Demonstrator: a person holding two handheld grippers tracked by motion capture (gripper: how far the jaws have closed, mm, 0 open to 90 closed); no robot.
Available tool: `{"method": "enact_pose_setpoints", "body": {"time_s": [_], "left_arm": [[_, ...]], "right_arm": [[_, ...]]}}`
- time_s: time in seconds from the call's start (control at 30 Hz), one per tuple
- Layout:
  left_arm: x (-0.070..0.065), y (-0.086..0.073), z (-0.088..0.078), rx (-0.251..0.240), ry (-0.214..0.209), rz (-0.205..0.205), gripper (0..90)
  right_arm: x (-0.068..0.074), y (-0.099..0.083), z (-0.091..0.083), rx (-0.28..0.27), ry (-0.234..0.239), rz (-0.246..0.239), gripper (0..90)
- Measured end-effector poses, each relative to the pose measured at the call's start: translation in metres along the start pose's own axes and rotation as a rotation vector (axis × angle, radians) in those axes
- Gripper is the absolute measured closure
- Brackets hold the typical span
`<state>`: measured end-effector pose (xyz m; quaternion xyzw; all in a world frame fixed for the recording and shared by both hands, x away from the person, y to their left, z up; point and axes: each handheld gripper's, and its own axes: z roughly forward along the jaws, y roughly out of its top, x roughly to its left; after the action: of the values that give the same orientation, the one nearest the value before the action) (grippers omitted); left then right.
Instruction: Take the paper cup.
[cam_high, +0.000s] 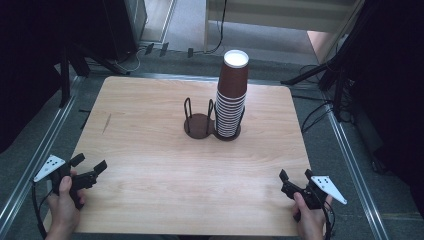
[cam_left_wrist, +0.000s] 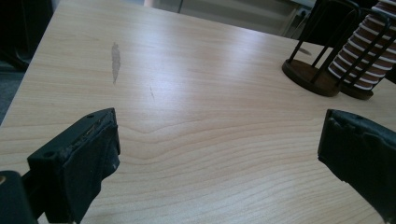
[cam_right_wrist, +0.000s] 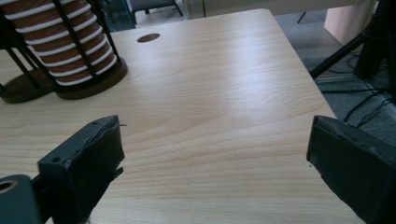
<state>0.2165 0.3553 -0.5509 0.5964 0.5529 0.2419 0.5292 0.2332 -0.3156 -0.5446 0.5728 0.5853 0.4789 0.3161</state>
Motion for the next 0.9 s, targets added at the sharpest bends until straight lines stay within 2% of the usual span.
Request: {"method": "enact_pose_setpoints", "body": {"time_s": [0.17, 0.27, 0.37, 0.47, 0.5, 0.6, 0.73, 0.77, 0.9], "left_arm": [[-0.001, -0.001, 0.001, 0.008, 0.020, 0.006, 0.0], [-0.001, -0.001, 0.004, 0.018, 0.028, 0.004, 0.0], [-0.001, -0.001, 0.005, 0.027, 0.037, -0.001, 0.0], [-0.003, -0.001, 0.006, 0.028, 0.056, 0.011, 0.0], [-0.003, -0.001, 0.004, 0.015, 0.062, 0.008, 0.0], [-0.002, -0.001, 0.005, 0.019, 0.068, 0.004, 0.0], [-0.004, -0.001, 0.006, 0.038, 0.046, 0.018, 0.0], [-0.005, -0.001, 0.006, 0.049, 0.035, 0.035, 0.0], [-0.006, -0.001, 0.008, 0.062, 0.047, 0.038, 0.0]], "right_arm": [[0.007, 0.002, 0.001, 0.012, -0.014, -0.033, 6.6], [0.014, 0.010, 0.003, 0.000, -0.027, -0.044, 7.8], [0.021, 0.017, 0.003, -0.011, -0.026, -0.052, 7.9], [0.026, 0.022, 0.003, -0.011, -0.015, -0.063, 7.8], [0.032, 0.028, 0.005, -0.008, -0.014, -0.085, 7.8], [0.036, 0.032, 0.005, -0.008, -0.013, -0.106, 7.2], [0.043, 0.044, 0.004, -0.002, 0.008, -0.113, 0.8], [0.045, 0.049, 0.005, 0.004, 0.016, -0.107, 0.0], [0.054, 0.056, 0.008, 0.004, 0.015, -0.110, 0.0]]}}
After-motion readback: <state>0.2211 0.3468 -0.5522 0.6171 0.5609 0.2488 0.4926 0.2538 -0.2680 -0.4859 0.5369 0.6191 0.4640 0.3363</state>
